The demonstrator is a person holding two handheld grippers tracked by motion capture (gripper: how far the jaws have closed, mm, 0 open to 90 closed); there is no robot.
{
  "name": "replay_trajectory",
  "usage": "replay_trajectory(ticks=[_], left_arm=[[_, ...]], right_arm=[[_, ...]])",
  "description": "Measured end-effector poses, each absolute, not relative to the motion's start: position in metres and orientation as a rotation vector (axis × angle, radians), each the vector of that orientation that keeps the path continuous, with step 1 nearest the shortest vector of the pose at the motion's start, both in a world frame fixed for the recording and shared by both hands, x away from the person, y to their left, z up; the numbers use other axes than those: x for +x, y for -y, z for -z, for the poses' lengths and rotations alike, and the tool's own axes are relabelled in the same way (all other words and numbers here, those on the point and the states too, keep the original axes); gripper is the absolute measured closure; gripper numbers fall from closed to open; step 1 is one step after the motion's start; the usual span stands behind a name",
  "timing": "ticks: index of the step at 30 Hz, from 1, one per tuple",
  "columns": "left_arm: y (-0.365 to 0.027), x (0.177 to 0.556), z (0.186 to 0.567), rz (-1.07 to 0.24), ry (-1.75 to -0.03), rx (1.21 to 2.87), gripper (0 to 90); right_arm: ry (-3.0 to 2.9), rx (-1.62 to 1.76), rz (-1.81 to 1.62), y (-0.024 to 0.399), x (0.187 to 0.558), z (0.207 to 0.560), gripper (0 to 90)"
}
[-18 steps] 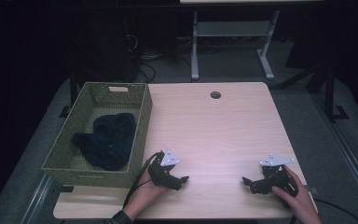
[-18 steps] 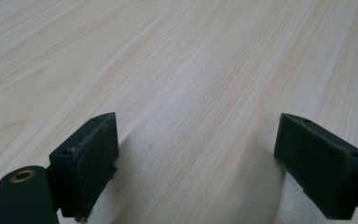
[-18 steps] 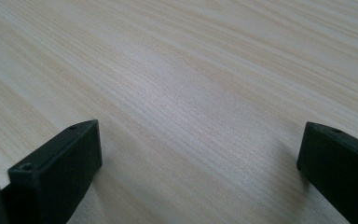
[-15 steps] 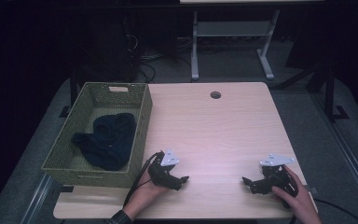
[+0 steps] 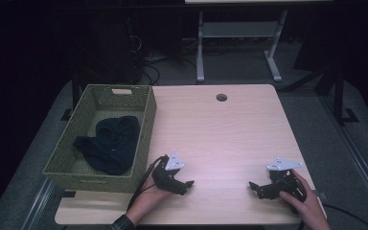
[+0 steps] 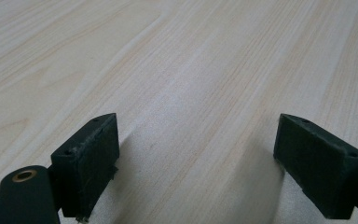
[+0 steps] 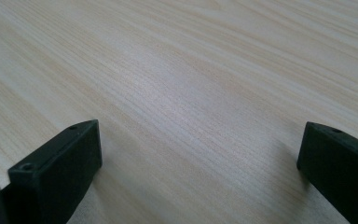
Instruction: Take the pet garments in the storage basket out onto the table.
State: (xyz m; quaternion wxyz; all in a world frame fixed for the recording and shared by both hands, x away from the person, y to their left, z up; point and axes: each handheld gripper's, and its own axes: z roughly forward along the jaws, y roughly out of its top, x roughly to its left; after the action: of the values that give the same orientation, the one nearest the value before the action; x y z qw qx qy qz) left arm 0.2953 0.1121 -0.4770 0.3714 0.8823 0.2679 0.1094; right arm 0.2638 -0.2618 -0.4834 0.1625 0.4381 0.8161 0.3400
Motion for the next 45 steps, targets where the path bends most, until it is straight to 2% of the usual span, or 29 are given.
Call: replay_trajectory(ticks=[45], left_arm=[[-0.119, 0.298, 0.444, -0.236, -0.698, 2.2, 14.1]], right_arm=[[-2.33, 1.247, -0.968, 0.262, 0.264, 0.483, 0.0]])
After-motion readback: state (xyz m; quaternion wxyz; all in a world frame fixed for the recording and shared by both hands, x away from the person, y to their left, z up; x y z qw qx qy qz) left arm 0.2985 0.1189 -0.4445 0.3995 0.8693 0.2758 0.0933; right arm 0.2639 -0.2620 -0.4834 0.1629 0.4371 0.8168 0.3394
